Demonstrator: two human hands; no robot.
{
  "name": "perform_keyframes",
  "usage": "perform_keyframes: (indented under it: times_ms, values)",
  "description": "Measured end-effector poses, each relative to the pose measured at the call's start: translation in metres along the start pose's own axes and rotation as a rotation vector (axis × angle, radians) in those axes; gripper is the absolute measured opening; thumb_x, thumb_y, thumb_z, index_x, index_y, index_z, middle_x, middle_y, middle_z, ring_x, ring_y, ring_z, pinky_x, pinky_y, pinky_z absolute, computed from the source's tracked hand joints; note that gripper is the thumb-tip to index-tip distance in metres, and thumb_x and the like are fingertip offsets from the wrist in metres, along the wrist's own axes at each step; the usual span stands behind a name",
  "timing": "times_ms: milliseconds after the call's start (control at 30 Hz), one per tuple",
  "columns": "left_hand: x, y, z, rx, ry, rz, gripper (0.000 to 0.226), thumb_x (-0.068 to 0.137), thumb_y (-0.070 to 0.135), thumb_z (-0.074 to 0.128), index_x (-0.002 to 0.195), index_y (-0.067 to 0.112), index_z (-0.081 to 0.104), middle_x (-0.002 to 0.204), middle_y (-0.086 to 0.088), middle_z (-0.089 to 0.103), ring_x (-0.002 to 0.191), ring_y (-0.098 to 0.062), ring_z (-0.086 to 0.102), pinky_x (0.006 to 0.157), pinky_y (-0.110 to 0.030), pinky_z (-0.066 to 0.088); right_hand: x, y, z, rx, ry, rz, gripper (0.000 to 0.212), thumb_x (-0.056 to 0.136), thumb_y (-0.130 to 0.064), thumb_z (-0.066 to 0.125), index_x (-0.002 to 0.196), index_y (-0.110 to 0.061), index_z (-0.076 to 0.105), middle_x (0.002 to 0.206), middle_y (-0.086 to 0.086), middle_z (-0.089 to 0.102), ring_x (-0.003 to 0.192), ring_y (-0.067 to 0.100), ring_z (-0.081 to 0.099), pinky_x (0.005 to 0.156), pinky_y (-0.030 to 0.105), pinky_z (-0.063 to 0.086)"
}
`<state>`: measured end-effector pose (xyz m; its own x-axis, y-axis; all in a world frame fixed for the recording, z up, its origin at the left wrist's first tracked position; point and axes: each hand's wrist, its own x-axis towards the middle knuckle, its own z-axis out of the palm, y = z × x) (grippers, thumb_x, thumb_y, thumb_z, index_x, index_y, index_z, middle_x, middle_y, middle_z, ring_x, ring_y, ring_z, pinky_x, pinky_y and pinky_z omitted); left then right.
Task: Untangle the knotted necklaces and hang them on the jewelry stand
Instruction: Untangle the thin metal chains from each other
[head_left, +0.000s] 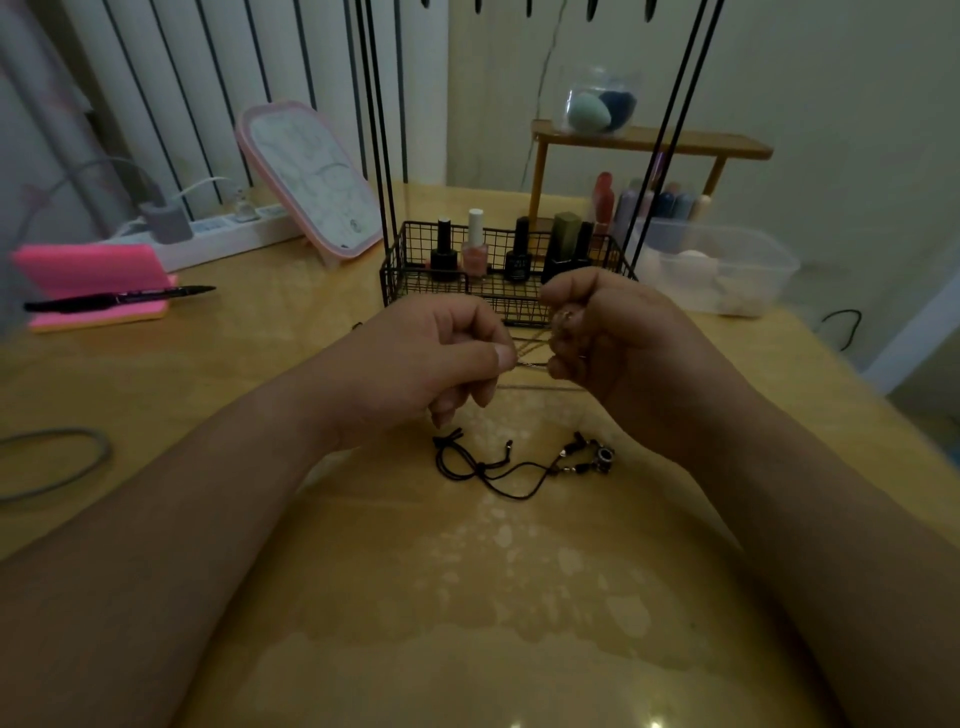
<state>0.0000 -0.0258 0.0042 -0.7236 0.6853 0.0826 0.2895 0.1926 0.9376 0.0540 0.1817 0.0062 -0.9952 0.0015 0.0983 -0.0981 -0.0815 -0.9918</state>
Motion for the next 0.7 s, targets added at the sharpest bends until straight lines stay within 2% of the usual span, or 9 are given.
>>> perform_keyframes:
  times_ms: [67, 167, 233, 300, 467, 533, 633, 700]
  values:
    - [-0.0005, -0.0001, 0.0003, -0.016, -0.020, -0.008, 0.005, 0.099, 0.011, 0.064, 0.094, 0.011, 0.066, 0.072, -0.010, 0.066, 0.052, -0.015, 0.044, 0.049, -0.028, 0.044, 0.0004, -0.0016, -0.0019, 0.055, 0.009, 0.027, 0.029, 0.090, 0.002, 0.044, 0.102, -0.013, 0.065, 0.076, -0.003, 0.055, 0.065, 0.011, 0.054, 0.065, 0.029, 0.052]
    - [-0.0014, 0.0002, -0.0009, -0.053, -0.016, 0.006, 0.004, 0.100, 0.009, 0.063, 0.096, 0.008, 0.066, 0.074, -0.009, 0.069, 0.051, -0.013, 0.043, 0.048, -0.025, 0.041, -0.0023, -0.0013, -0.0007, 0.106, -0.113, 0.082, 0.024, 0.084, -0.013, 0.053, 0.105, -0.010, 0.064, 0.083, 0.003, 0.059, 0.073, 0.015, 0.061, 0.067, 0.030, 0.055]
    - [-0.0008, 0.0001, -0.0013, -0.049, -0.008, 0.015, 0.005, 0.100, 0.009, 0.062, 0.097, 0.009, 0.066, 0.075, -0.010, 0.071, 0.049, -0.012, 0.043, 0.047, -0.024, 0.041, -0.0035, 0.0010, 0.0018, 0.081, -0.214, 0.116, 0.019, 0.092, -0.019, 0.058, 0.107, -0.008, 0.064, 0.094, 0.009, 0.065, 0.085, 0.020, 0.066, 0.070, 0.030, 0.055]
    - [0.0000, -0.0003, -0.0009, -0.034, 0.009, 0.030, 0.005, 0.101, 0.010, 0.062, 0.098, 0.009, 0.066, 0.074, -0.011, 0.071, 0.048, -0.012, 0.044, 0.046, -0.024, 0.040, -0.0036, 0.0030, 0.0048, 0.012, -0.259, 0.132, 0.020, 0.101, -0.020, 0.055, 0.114, -0.006, 0.062, 0.103, 0.014, 0.067, 0.089, 0.024, 0.067, 0.069, 0.029, 0.054]
    - [0.0003, -0.0017, -0.0016, -0.037, 0.044, 0.034, 0.008, 0.104, 0.012, 0.060, 0.109, 0.008, 0.063, 0.077, -0.013, 0.071, 0.049, -0.015, 0.043, 0.044, -0.026, 0.040, -0.0054, 0.0040, 0.0039, -0.154, -0.233, 0.218, 0.030, 0.103, -0.023, 0.060, 0.124, -0.002, 0.061, 0.100, 0.008, 0.071, 0.068, 0.014, 0.056, 0.057, 0.025, 0.042]
    - [0.0002, -0.0017, -0.0010, -0.058, 0.056, 0.030, 0.009, 0.104, 0.012, 0.059, 0.112, 0.009, 0.061, 0.075, -0.012, 0.070, 0.048, -0.014, 0.043, 0.043, -0.024, 0.040, -0.0063, 0.0041, 0.0033, -0.235, -0.235, 0.210, 0.025, 0.100, -0.020, 0.065, 0.119, -0.004, 0.065, 0.098, 0.006, 0.072, 0.067, 0.012, 0.055, 0.058, 0.025, 0.041]
    - [0.0010, -0.0012, -0.0002, -0.043, 0.067, 0.019, 0.009, 0.105, 0.014, 0.059, 0.114, 0.011, 0.059, 0.074, -0.009, 0.070, 0.047, -0.013, 0.042, 0.042, -0.023, 0.039, -0.0069, 0.0041, 0.0039, -0.348, -0.192, 0.163, 0.009, 0.100, -0.019, 0.066, 0.103, -0.012, 0.069, 0.086, 0.002, 0.069, 0.066, 0.011, 0.054, 0.060, 0.026, 0.042]
    - [0.0013, -0.0010, -0.0005, -0.006, 0.067, 0.003, 0.008, 0.105, 0.019, 0.059, 0.112, 0.015, 0.061, 0.074, -0.007, 0.070, 0.047, -0.012, 0.042, 0.042, -0.023, 0.037, -0.0070, 0.0028, 0.0043, -0.377, -0.153, 0.145, 0.012, 0.102, -0.022, 0.063, 0.094, -0.014, 0.067, 0.076, 0.000, 0.062, 0.064, 0.012, 0.050, 0.059, 0.027, 0.040]
